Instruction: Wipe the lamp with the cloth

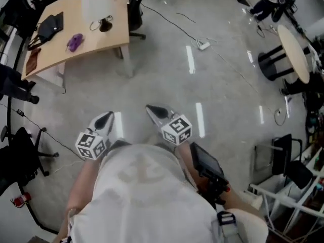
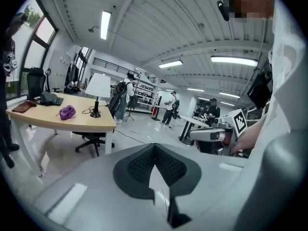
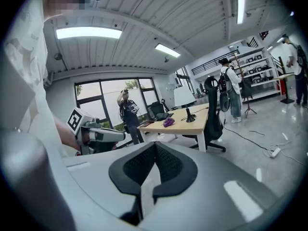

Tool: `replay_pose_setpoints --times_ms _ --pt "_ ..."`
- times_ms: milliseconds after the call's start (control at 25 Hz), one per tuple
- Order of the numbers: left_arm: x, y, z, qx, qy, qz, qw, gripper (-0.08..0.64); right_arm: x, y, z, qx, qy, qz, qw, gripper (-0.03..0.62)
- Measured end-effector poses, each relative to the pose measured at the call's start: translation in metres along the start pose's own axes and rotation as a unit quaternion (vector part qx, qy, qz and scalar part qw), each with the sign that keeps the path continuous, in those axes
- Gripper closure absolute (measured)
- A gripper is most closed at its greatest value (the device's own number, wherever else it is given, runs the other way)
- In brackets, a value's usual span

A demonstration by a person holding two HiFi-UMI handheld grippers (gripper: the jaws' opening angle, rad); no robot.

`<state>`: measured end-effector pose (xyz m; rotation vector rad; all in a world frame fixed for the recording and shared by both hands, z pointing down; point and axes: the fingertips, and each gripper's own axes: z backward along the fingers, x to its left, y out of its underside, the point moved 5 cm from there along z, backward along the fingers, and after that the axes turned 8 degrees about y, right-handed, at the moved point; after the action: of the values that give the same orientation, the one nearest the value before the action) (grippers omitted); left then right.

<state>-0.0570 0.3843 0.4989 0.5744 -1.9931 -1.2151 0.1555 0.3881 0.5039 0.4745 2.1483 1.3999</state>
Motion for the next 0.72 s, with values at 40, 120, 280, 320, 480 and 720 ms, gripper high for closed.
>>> replay_pose_setpoints --times_ms 40,120,280,320,480,720 --pt "-0.001 -0.002 0.009 0.004 -0.002 0.0 1.0 0.558 0.01 -0.003 0.001 0.007 -0.006 0.002 1.0 0.58" --pt "0.0 -0.01 0.014 0.003 -0.016 -0.011 0.9998 0.558 0.015 -0.014 -0.003 0.01 -0.027 0.024 0.999 0.58" --pt "-0.002 -0.017 0.001 -0.004 -0.032 -0.012 0.9994 0.558 -0.004 -0.023 -0.001 0.019 -0.039 0.044 0.998 0.58" --pt "-0.001 -0.018 0.0 -0.005 -0.039 -0.013 0.9991 0.558 -0.008 -0.022 -0.001 0.02 -0.038 0.043 0.998 0.58" --pt "0.0 -0.019 -0.002 -0.011 -0.055 -0.012 0.9984 0.558 -0.016 -0.016 -0.002 0.025 -0.04 0.039 0.998 0.58" --pt "0.019 -0.021 -0.004 -0.014 -0.076 -0.005 0.997 0.558 -0.026 -0.014 -0.02 0.036 -0.046 0.035 0.998 0.58"
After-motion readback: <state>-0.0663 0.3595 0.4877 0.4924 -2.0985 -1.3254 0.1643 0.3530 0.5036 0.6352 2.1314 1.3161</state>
